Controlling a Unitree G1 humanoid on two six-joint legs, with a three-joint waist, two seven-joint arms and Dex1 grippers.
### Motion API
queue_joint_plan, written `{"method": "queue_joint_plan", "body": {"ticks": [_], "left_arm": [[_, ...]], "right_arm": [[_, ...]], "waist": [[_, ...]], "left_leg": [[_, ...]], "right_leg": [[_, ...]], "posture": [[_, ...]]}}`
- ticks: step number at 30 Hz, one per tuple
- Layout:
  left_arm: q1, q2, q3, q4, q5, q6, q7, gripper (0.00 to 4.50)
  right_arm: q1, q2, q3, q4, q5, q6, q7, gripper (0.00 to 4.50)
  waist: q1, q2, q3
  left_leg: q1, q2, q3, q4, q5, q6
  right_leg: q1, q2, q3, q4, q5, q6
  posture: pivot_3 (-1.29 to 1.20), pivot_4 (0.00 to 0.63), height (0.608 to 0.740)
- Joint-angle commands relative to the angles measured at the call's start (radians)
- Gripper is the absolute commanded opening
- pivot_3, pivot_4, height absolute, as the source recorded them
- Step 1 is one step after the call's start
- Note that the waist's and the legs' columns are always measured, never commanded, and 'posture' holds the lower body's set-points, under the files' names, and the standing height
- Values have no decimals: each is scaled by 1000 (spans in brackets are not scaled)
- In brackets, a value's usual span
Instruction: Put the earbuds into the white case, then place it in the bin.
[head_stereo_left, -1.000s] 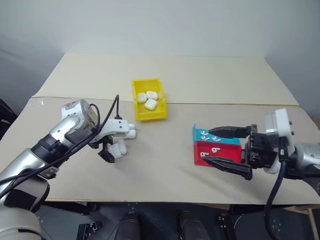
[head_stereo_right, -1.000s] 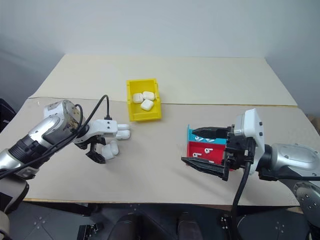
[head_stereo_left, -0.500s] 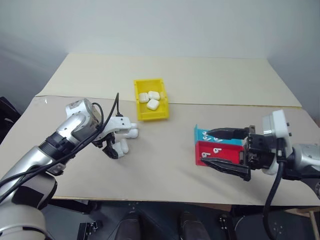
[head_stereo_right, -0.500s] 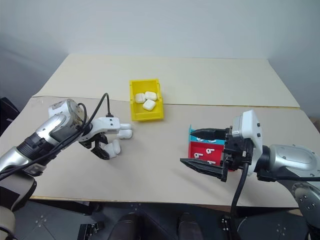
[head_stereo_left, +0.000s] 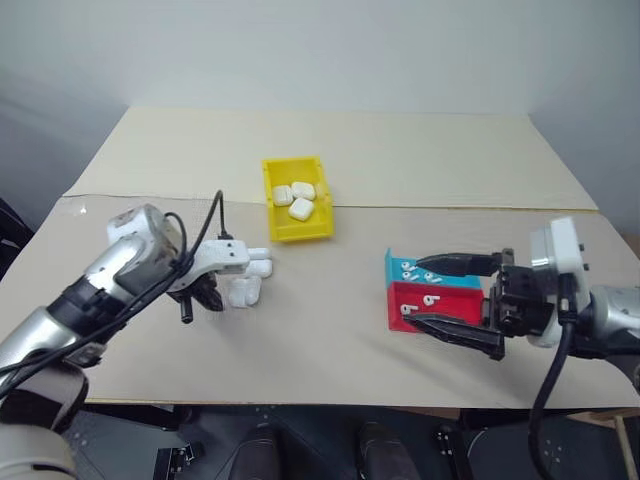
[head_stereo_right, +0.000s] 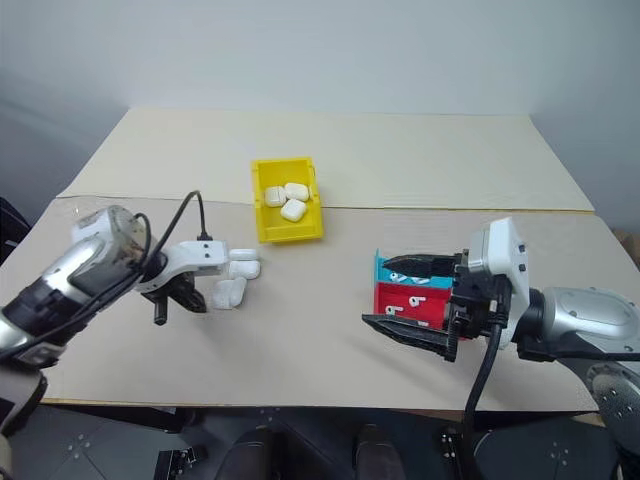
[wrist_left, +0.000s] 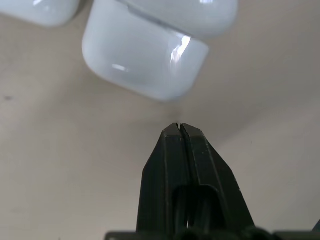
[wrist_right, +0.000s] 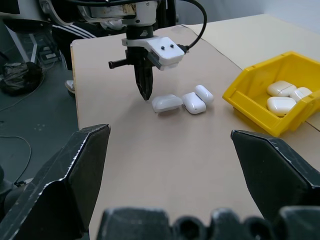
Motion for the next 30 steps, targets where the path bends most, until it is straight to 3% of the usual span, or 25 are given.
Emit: {"method": "queue_joint_plan", "body": {"ticks": [1,5,8,19,21,30], "left_arm": [[56,83,80,-53,-25,-163,11,14],[65,97,148,-15,-55,-241,22,14],[34,57,183,28,-80,-280,35,553],[-84,-59,126,205,-46,-468,-34,4011],[-102,-80,122,246,-38,-508,-40,4465],[-114,-135,121,319,2,-633,-32,4465]], "right_arm": [[-27,-5,1,9,-7,-29,21,4500],[-31,-4,1,14,-11,-29,31,4500],[-24,-2,-3,9,-10,-29,34,4500],[-6,-7,-34,-19,13,-19,19,4500],[0,-7,-42,-27,21,-14,9,4500],[10,-5,-41,-42,31,-15,-23,4500]], "waist": [[-1,0,0],[8,0,0],[14,0,0],[-1,0,0],[1,0,0],[3,0,0]], "left_leg": [[0,0,0,0,0,0],[0,0,0,0,0,0],[0,0,0,0,0,0],[0,0,0,0,0,0],[-1,0,0,0,0,0],[-1,0,0,0,0,0]], "right_leg": [[0,0,0,0,0,0],[0,0,0,0,0,0],[0,0,-1,0,0,0],[0,0,-1,-1,0,0],[0,0,-1,-1,0,0],[0,0,-1,-1,0,0]], "posture": [[0,150,740],[0,150,740],[0,150,740],[0,150,740],[0,150,740],[0,150,740]]}}
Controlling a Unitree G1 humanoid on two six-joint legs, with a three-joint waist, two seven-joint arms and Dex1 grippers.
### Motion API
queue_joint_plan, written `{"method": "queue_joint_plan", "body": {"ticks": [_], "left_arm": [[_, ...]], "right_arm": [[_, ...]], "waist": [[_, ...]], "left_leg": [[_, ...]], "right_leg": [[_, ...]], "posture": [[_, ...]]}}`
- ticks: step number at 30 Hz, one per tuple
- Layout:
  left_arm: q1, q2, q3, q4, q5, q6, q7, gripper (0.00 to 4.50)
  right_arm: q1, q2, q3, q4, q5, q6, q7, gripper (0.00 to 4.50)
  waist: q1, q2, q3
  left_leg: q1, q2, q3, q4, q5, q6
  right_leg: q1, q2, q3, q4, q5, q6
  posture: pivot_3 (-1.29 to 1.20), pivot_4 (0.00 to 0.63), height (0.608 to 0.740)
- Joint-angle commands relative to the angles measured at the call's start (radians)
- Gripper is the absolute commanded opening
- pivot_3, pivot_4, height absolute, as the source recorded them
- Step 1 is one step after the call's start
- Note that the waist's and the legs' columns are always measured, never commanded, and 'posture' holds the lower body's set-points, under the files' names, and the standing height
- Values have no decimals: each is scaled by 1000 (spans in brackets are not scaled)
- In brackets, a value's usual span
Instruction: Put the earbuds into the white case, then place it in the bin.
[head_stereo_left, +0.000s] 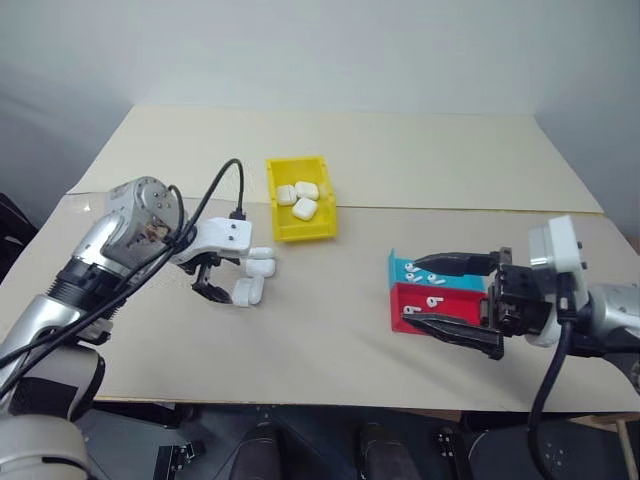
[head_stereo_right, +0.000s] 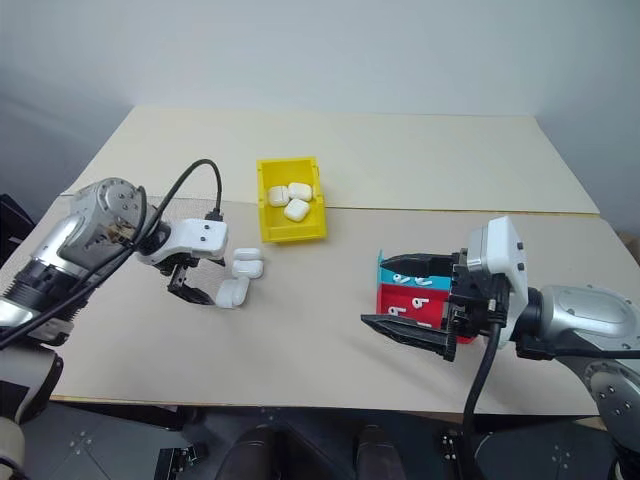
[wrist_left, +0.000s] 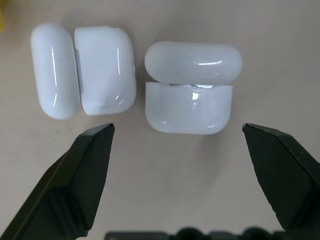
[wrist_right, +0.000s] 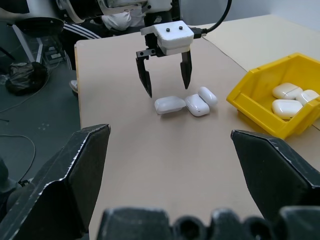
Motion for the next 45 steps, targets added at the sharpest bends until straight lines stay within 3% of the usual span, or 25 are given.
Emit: {"method": "queue_joint_plan", "body": {"ticks": [1,29,31,38,41,44,45], "left_arm": [[-13,-7,11,-8,11,-20,-10,4465],[85,-30,-15,-135,94,66,-15,4465],[93,-26,-11,-144,92,63,-18,4071],[108,-23,-18,-154,108,58,0,4071],[110,-20,-20,-154,113,56,0,3569],[115,-19,-17,-151,117,53,8,2797],[117,-17,-13,-153,117,56,12,2800]], "right_arm": [[-1,-4,-34,-29,24,-14,-8,4500],[23,7,-45,-52,25,-17,-23,4500],[25,7,-46,-53,27,-18,-24,4500],[29,7,-50,-54,32,-21,-22,4500],[32,6,-54,-55,34,-21,-19,4500],[29,6,-51,-53,34,-21,-20,4500],[28,6,-49,-53,32,-21,-21,4500]], "waist": [[0,0,0],[-2,0,0],[-1,0,0],[-1,0,0],[-1,0,0],[-1,0,0],[-1,0,0]], "left_leg": [[0,0,0,0,0,0],[0,0,0,0,0,0],[0,0,0,0,0,0],[1,0,0,0,0,0],[1,0,0,0,0,0],[1,0,0,0,0,0],[1,0,0,0,0,0]], "right_leg": [[0,0,0,0,0,0],[0,0,0,0,0,0],[0,0,0,0,0,0],[1,0,0,1,0,0],[1,0,0,1,0,0],[1,0,0,1,0,0],[1,0,0,1,0,0]], "posture": [[0,150,740],[0,150,740],[0,150,740],[0,150,740],[0,150,740],[0,150,740],[0,150,740]]}}
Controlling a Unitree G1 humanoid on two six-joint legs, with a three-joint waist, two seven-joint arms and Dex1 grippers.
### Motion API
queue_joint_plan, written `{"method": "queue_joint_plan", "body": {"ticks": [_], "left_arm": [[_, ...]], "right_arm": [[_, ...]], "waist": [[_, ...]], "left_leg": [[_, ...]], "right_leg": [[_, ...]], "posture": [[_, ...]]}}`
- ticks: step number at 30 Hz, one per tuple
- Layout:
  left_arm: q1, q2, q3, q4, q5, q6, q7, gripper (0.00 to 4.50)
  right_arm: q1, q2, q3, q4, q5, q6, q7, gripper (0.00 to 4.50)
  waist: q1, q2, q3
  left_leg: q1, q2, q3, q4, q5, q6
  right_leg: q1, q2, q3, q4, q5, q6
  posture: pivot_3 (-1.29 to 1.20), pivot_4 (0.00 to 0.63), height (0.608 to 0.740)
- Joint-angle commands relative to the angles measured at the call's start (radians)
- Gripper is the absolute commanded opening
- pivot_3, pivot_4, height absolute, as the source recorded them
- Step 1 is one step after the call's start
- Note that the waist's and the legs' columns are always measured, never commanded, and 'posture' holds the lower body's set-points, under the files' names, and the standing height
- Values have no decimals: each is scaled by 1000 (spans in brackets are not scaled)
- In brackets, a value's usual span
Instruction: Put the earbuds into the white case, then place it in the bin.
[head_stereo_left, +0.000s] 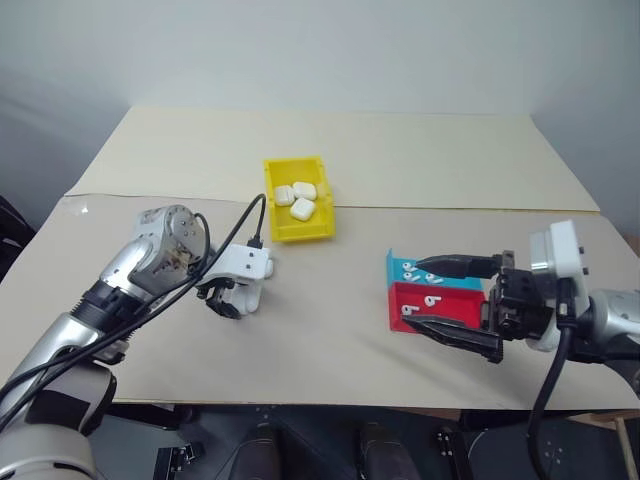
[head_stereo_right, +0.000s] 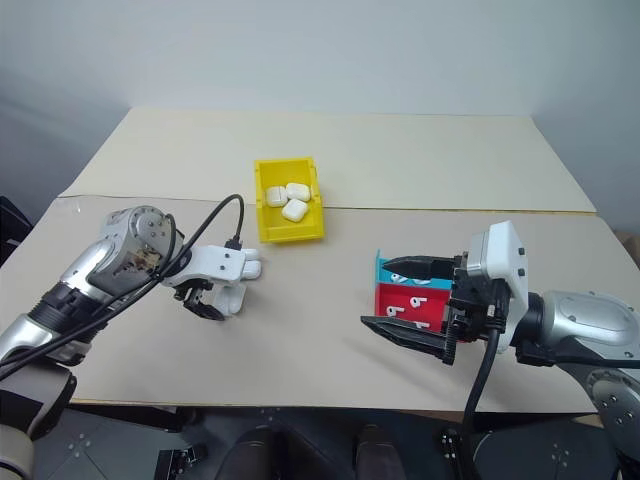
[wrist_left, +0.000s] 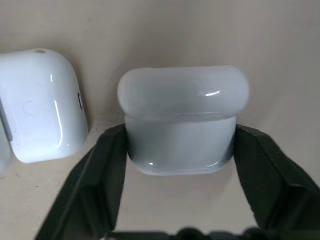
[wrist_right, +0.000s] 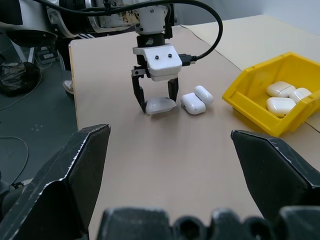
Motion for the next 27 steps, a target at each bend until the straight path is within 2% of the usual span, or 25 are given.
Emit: {"method": "queue_joint_plan", "body": {"ticks": [1,5,11,13,16,18,24,27], "left_arm": [[17,17,10,-18,15,0,11,2800],[40,15,78,-47,-35,39,54,2800],[118,52,406,-187,-326,143,71,2800],[149,-4,561,-256,-424,229,183,2800],[152,-56,694,-310,-564,351,258,2800],[173,-122,773,-360,-639,368,345,2800],[225,-273,830,-485,-897,464,450,2800],[288,-326,786,-535,-961,382,421,2800]], "right_arm": [[-4,0,-27,-22,26,-22,2,4500],[-12,1,-19,-13,20,-24,5,4500],[-53,-11,-12,47,-1,-29,37,4500],[-71,-18,-8,70,-6,-30,54,4500],[-110,-25,6,112,-22,-32,73,4500],[-144,-29,14,143,-27,-27,84,4500],[-227,-112,88,219,-151,-37,147,4500],[-246,-196,153,258,-250,-64,224,4500]], "waist": [[0,0,0],[-1,0,0],[-1,0,0],[-1,0,0],[0,0,0],[0,0,0],[-1,0,0],[-2,0,0]], "left_leg": [[0,0,0,0,0,0],[0,0,0,0,0,0],[-1,1,0,0,0,0],[-1,1,0,0,0,0],[0,1,0,0,0,0],[0,0,0,1,0,0],[0,0,0,1,0,0],[0,0,0,0,0,0]], "right_leg": [[0,0,0,0,0,0],[0,0,0,0,0,0],[-1,0,0,0,0,0],[-1,0,0,0,0,0],[0,0,0,0,0,0],[0,0,0,1,0,0],[0,0,0,1,0,0],[0,-1,0,0,0,0]], "posture": [[0,150,740],[0,150,740],[0,150,740],[0,150,740],[0,150,740],[0,150,740],[0,150,740],[0,150,740]]}}
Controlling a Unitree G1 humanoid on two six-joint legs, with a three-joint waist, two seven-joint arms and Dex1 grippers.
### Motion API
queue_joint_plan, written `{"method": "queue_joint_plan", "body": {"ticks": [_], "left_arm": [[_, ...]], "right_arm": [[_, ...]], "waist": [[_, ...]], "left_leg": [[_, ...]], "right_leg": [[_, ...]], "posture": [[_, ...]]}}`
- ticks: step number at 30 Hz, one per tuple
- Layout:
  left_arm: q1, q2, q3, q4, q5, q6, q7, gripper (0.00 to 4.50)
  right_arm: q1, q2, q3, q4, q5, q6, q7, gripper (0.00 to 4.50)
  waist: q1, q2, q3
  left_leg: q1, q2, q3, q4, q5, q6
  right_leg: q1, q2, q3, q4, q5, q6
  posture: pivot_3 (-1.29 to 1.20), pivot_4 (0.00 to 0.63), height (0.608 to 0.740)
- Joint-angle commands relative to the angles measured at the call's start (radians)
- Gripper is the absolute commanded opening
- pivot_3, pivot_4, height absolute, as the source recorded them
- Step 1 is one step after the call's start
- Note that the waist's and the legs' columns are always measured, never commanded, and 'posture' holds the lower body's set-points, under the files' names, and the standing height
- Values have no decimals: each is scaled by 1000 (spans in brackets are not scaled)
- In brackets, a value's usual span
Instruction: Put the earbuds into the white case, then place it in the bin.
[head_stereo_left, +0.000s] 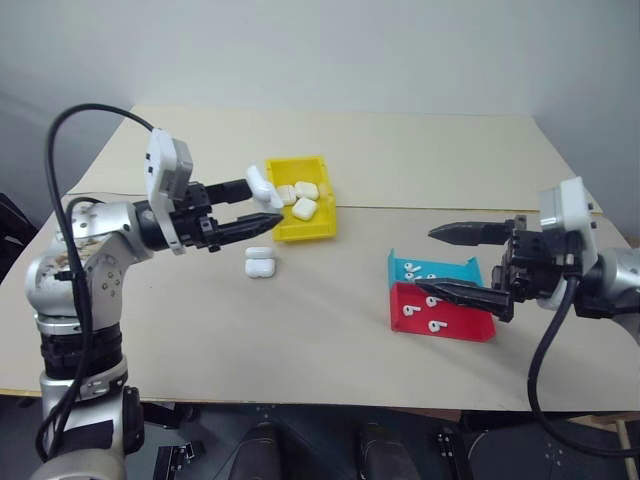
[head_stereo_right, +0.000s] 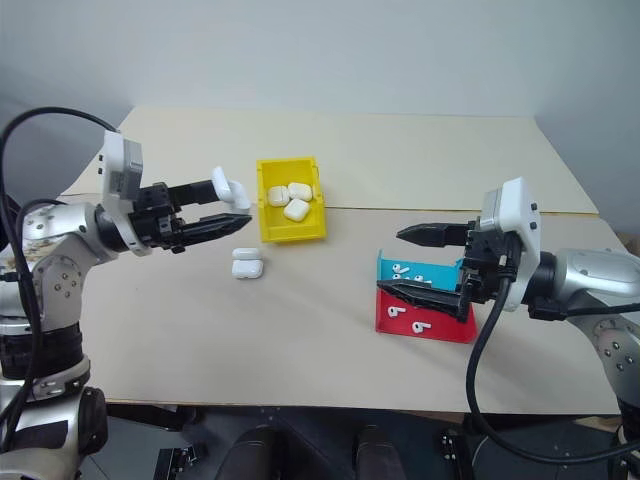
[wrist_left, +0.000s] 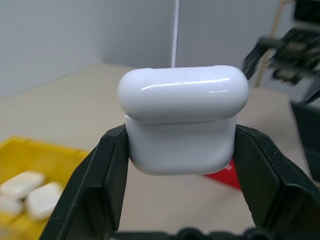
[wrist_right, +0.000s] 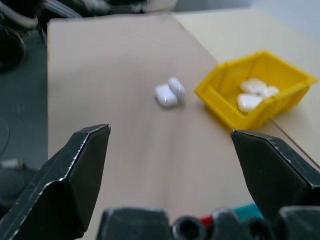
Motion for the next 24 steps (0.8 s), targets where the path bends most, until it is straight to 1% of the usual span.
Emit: {"method": "queue_joint_plan", "body": {"ticks": [1,3,5,8,9,10,14,16,18,21,24], "left_arm": [[46,-40,-33,-79,-88,-65,-10,2800],[74,-77,-67,-95,-122,-90,-18,2800],[92,-90,-102,-100,-132,-115,-24,2800],[105,-106,-155,-88,-137,-167,-54,2800],[100,-112,-171,-79,-136,-181,-58,2800],[92,-118,-185,-68,-135,-196,-63,2800],[82,-134,-234,-45,-113,-251,-68,2800],[83,-136,-250,-41,-114,-264,-67,2800],[88,-135,-263,-41,-117,-273,-64,2800],[95,-128,-276,-44,-121,-281,-64,2800],[101,-125,-284,-43,-121,-291,-63,2800]], "right_arm": [[-33,-78,51,38,-115,-69,92,4500],[-47,-134,117,74,-236,-167,161,4500],[-69,-167,168,111,-311,-220,211,4500],[-136,-191,256,165,-371,-208,277,4500],[-153,-200,293,176,-413,-224,299,4500],[-173,-203,330,186,-455,-241,321,4500],[-259,-167,433,231,-522,-249,403,4500],[-286,-147,481,246,-566,-261,430,4116],[-297,-123,526,260,-612,-275,444,3602],[-302,-98,552,265,-652,-264,446,2552],[-307,-84,562,262,-668,-242,451,2552]], "waist": [[0,0,0],[0,0,0],[-1,0,0],[-5,0,0],[-6,1,0],[-7,1,0],[-11,1,0],[-12,1,0],[-12,1,0],[-12,1,0],[-12,1,0]], "left_leg": [[0,0,0,0,0,0],[0,0,0,0,0,0],[1,0,1,0,0,0],[1,0,1,0,0,0],[2,0,1,0,0,0],[2,0,1,0,0,0],[1,0,1,0,0,0],[1,0,1,0,0,0],[1,0,1,0,0,0],[1,0,1,0,0,0],[1,0,1,0,0,0]], "right_leg": [[0,0,0,0,0,0],[0,0,0,0,0,0],[0,0,0,0,0,0],[0,0,1,0,0,0],[0,0,1,0,0,0],[0,0,1,0,0,0],[0,0,1,0,0,0],[0,0,1,-1,0,0],[0,0,1,-1,0,0],[0,0,1,-1,0,0],[-1,0,1,0,0,0]], "posture": [[0,150,740],[0,150,740],[0,150,740],[0,150,740],[0,150,740],[0,150,740],[0,150,740],[0,150,740],[0,150,740],[0,150,740],[0,150,740]]}}
